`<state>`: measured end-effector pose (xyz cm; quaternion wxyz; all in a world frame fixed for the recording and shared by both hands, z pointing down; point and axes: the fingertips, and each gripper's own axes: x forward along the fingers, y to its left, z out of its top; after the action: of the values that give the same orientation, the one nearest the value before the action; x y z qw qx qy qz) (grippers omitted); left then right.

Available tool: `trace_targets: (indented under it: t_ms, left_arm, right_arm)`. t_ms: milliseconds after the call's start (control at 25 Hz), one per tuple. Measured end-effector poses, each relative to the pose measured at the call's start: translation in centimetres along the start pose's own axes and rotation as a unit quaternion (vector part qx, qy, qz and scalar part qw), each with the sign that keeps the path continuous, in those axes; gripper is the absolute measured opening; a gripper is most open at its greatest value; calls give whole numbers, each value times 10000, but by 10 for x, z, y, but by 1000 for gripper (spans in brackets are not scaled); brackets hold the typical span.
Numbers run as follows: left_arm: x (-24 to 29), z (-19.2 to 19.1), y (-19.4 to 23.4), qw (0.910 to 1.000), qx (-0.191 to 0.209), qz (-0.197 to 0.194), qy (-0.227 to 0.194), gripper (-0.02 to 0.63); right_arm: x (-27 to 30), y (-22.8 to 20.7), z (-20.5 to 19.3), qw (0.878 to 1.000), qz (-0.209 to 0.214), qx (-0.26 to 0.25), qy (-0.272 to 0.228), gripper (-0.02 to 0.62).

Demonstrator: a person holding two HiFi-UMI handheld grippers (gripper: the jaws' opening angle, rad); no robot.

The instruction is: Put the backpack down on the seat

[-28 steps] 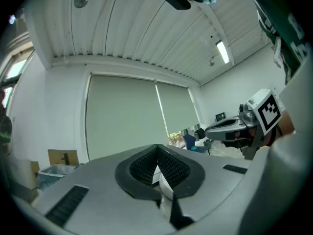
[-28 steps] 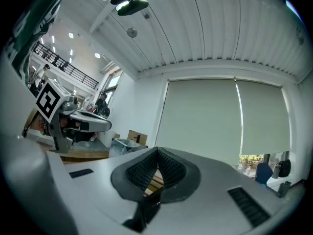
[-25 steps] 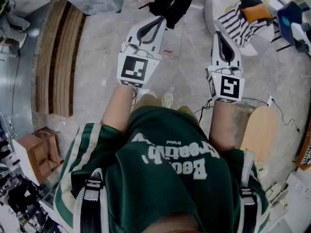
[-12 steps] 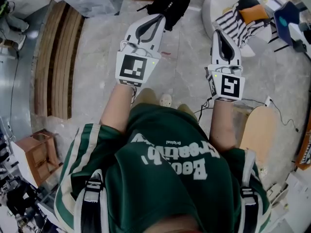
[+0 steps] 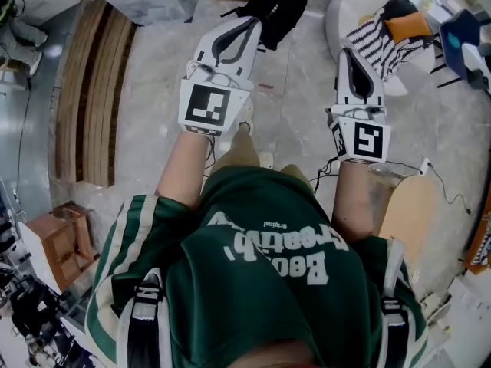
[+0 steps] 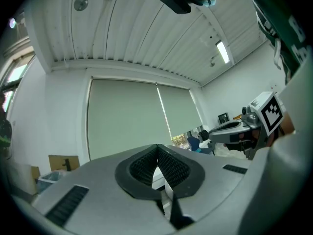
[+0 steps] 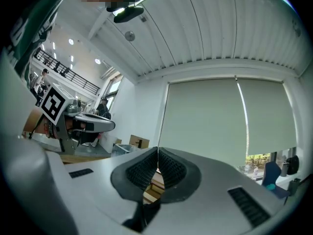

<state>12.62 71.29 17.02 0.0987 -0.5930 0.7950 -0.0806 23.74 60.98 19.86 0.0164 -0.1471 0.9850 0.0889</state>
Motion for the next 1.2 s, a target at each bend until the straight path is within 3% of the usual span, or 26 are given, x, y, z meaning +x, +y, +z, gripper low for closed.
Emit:
trace_targets:
  t_ms: [240, 760, 1200]
  left_arm:
    - [56, -31, 44, 9999, -95, -78, 82, 18]
    - [186, -63, 200, 9991, -155, -407, 16, 18]
    - [252, -119, 276, 9988, -211, -361, 258, 18]
  right_arm:
    - [75, -13, -14, 9997, 12, -188, 153, 34]
    - [287, -44, -9, 9989, -384, -257, 118, 34]
    - [375, -53, -46, 9992, -200, -165, 290, 34]
